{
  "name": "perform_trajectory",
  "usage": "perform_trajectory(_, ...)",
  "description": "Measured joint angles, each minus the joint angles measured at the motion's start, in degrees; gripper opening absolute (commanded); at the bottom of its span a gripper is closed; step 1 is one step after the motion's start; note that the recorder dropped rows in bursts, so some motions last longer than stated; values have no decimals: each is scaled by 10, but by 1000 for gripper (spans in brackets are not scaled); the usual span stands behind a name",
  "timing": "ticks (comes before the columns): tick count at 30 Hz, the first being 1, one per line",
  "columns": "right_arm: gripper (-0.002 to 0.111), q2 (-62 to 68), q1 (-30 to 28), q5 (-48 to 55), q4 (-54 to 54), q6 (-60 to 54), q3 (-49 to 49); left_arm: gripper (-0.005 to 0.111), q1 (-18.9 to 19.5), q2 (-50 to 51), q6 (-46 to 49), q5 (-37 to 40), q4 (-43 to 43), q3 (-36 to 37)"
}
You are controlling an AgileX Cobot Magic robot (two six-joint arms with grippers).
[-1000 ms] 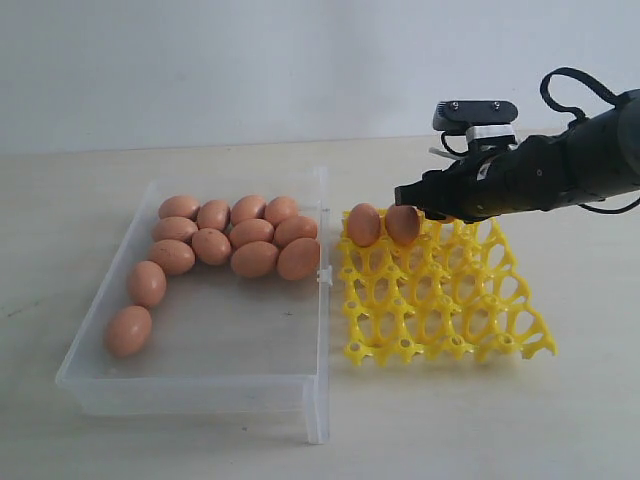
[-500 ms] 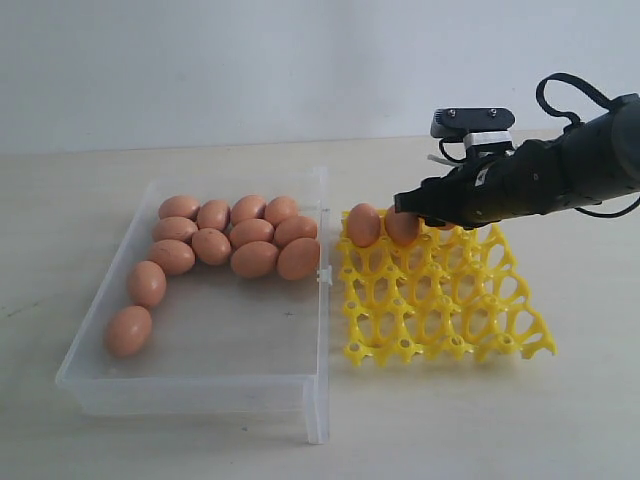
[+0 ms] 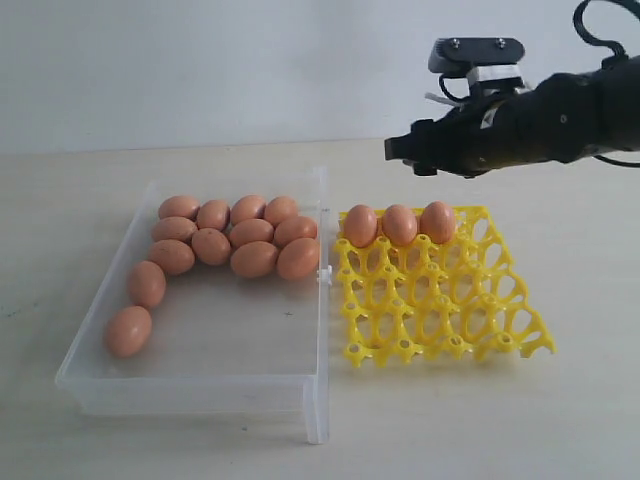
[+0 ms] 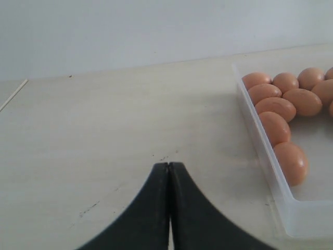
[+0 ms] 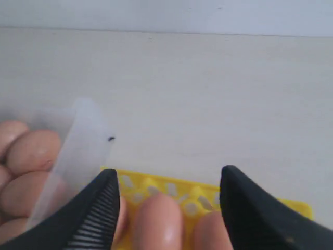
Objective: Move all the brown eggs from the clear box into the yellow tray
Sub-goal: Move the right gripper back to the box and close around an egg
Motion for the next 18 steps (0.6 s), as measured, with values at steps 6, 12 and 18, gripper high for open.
perform_trajectory(6,50,-27,89,152,31,-68,-56,0,0,0,0,0,0,0)
perform_trajectory(12,50,19,175,341,122,-197,-163,0,0,0,0,0,0,0)
perform_trajectory(18,49,103,230,423,141,-216,-299,0,0,0,0,0,0,0)
